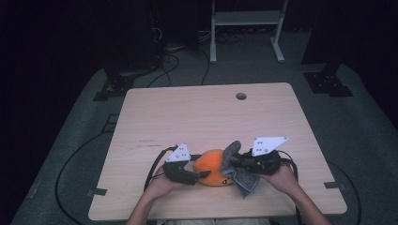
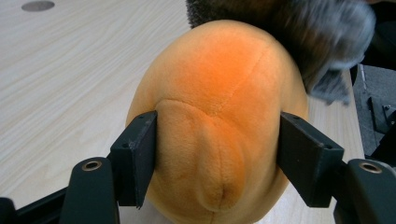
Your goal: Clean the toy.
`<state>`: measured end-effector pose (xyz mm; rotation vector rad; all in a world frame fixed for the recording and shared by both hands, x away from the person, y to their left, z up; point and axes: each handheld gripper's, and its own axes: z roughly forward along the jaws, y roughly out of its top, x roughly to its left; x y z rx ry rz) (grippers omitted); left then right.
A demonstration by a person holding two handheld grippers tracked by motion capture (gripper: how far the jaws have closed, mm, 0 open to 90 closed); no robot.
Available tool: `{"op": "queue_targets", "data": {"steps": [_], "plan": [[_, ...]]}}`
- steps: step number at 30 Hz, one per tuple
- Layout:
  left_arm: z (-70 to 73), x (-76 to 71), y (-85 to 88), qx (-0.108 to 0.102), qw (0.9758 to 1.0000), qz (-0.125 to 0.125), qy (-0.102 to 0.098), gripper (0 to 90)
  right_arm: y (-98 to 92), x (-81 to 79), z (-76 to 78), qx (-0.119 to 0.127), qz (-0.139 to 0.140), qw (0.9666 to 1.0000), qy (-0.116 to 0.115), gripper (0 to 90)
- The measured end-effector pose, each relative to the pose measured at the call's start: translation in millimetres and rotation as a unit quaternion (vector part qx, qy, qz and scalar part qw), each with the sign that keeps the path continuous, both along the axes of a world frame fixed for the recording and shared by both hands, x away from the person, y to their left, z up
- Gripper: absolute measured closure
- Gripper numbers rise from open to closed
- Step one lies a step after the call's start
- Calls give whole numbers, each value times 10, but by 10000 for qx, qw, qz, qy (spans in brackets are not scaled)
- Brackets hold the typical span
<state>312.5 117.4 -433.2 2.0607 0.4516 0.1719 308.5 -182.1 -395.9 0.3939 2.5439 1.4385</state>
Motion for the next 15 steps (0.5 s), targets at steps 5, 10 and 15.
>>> {"op": "queue_targets", "data": {"steps": [5, 10, 15], "plan": [[-17, -1, 52, -52, 10000, -31, 77, 327, -49, 38, -151, 39, -106, 9998, 147, 798], [-21, -6, 64, -163, 9998, -21, 117, 323, -394, 46, -374, -430, -518, 9963, 533, 798], [25, -43, -31, -1, 9999, -86, -90, 325, -494, -41, -195, -77, -469, 9981, 392, 798]]}}
